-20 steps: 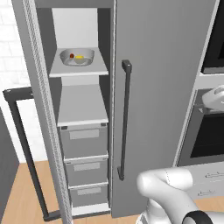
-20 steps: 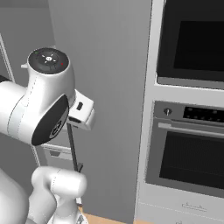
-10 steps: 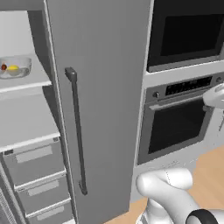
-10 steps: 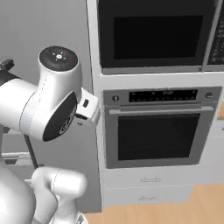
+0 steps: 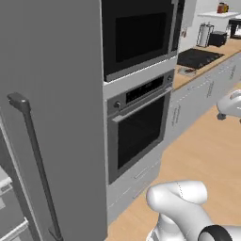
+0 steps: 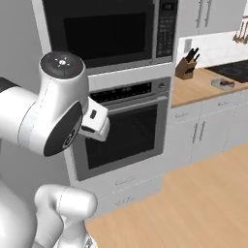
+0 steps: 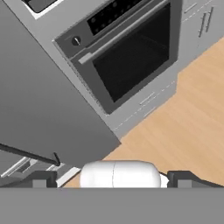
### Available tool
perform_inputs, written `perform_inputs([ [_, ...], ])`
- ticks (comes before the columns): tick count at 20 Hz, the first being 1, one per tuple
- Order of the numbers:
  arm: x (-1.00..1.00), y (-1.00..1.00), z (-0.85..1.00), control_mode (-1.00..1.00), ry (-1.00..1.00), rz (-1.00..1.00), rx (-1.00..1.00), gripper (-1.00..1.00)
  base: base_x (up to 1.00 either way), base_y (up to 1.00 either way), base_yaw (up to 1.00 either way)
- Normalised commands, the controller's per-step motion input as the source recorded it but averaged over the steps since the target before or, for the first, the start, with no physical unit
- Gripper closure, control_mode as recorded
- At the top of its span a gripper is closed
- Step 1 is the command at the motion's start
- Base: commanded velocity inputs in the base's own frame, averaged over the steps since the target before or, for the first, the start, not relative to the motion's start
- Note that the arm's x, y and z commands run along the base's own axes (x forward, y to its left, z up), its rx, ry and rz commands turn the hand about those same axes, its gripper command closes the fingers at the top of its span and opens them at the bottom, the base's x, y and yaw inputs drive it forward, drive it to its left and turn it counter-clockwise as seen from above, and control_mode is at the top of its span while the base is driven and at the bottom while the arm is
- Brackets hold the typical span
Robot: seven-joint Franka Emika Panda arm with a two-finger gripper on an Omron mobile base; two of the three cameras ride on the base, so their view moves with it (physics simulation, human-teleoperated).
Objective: Take the meat container that has the chicken drumstick and place it on the second highest rack of the freezer. Then take the vegetable container that has the carrot and lemon and place it on the highest rack of the freezer.
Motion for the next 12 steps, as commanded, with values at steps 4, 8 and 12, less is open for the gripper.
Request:
perform_inputs([
  [4,0.00,0.00,0.00,1.00,0.00,0.00,0.00,-1.00,-0.18,-0.35,-0.59],
  [8,0.00,0.00,0.00,1.00,0.00,0.00,0.00,-1.00,-0.15,-0.36,-0.60],
  [12,0.00,0.00,0.00,1.00,0.00,0.00,0.00,-1.00,-0.11,-0.35,-0.59],
])
